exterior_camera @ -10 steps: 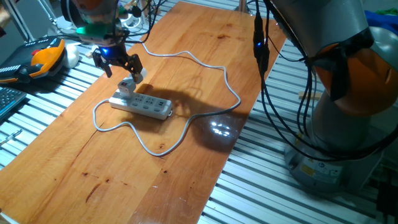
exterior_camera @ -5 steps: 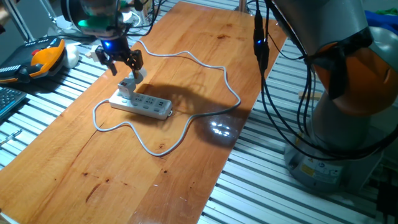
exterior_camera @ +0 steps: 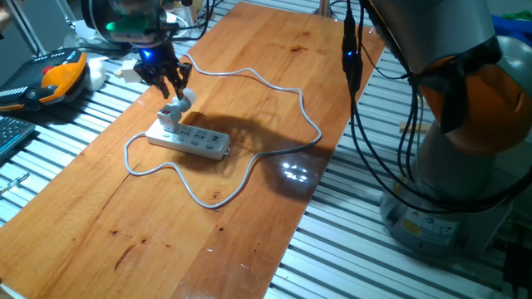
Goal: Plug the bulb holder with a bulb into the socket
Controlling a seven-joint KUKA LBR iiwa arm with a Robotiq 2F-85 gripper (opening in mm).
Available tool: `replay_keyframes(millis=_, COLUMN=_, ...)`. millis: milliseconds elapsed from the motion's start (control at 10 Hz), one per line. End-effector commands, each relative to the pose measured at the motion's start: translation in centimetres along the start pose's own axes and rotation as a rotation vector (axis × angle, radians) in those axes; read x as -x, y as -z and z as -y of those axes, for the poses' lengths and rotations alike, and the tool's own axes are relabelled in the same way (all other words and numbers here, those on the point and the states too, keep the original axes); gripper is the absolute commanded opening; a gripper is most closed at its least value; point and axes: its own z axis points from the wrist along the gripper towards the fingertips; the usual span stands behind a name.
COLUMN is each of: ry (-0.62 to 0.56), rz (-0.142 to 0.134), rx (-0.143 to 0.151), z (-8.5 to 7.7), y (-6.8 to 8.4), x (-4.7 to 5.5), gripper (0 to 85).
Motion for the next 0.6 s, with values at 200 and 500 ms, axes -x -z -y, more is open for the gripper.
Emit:
replay_keyframes(millis=200, ry=0.348, rz=-0.056, rx=-0.015, z=0.5, y=0.7, x=1.7, gripper=0.0)
replay_keyframes(millis=500, ry=0.559, rz=-0.041, rx=-0.037, z=0.7, y=1.0, x=1.4, gripper=0.0)
